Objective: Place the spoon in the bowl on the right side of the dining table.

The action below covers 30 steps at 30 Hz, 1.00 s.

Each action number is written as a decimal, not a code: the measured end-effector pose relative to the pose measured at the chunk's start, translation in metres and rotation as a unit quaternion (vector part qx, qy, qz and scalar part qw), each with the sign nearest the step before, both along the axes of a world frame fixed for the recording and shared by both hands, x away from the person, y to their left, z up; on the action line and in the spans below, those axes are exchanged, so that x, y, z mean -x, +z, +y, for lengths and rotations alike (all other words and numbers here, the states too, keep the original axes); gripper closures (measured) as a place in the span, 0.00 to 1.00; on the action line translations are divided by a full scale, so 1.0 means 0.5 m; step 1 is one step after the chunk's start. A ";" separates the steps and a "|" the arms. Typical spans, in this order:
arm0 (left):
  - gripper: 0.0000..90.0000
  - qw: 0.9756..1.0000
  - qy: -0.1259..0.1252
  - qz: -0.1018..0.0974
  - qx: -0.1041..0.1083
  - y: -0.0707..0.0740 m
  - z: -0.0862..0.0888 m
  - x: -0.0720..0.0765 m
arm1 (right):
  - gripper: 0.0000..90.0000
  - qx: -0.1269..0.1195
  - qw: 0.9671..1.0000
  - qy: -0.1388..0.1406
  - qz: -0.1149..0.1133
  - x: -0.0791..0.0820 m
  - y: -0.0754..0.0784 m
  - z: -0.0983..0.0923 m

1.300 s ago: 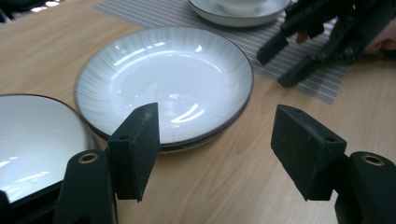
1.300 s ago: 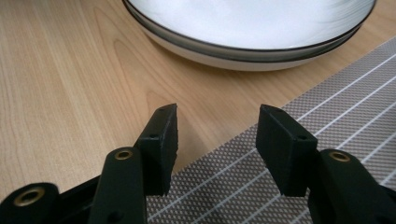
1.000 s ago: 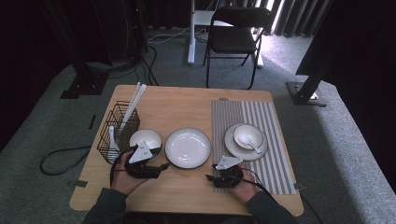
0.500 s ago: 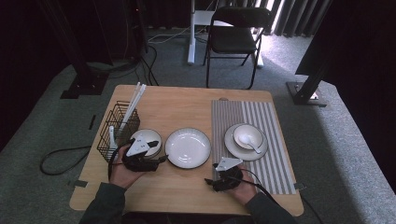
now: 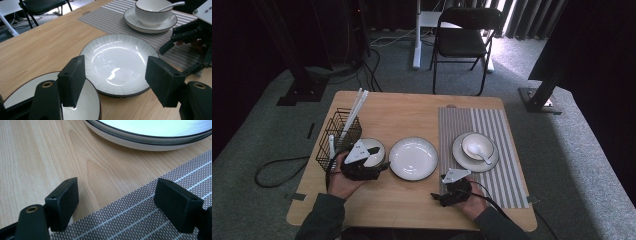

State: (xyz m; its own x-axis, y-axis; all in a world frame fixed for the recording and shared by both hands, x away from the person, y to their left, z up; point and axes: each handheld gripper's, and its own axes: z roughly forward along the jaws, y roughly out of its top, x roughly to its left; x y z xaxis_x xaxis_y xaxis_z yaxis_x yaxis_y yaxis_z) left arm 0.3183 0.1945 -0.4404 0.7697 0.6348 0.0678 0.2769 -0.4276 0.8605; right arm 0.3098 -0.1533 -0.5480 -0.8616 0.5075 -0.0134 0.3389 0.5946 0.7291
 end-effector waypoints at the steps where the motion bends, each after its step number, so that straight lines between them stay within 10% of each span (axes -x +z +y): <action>1: 0.37 1.000 0.000 0.000 -0.001 0.001 0.000 0.000 | 0.21 0.000 1.000 -0.001 0.000 0.000 0.000 0.000; 30: 0.37 0.999 0.033 0.002 -0.001 0.024 0.018 -0.018 | 0.16 0.003 1.000 0.010 0.003 0.000 -0.001 0.003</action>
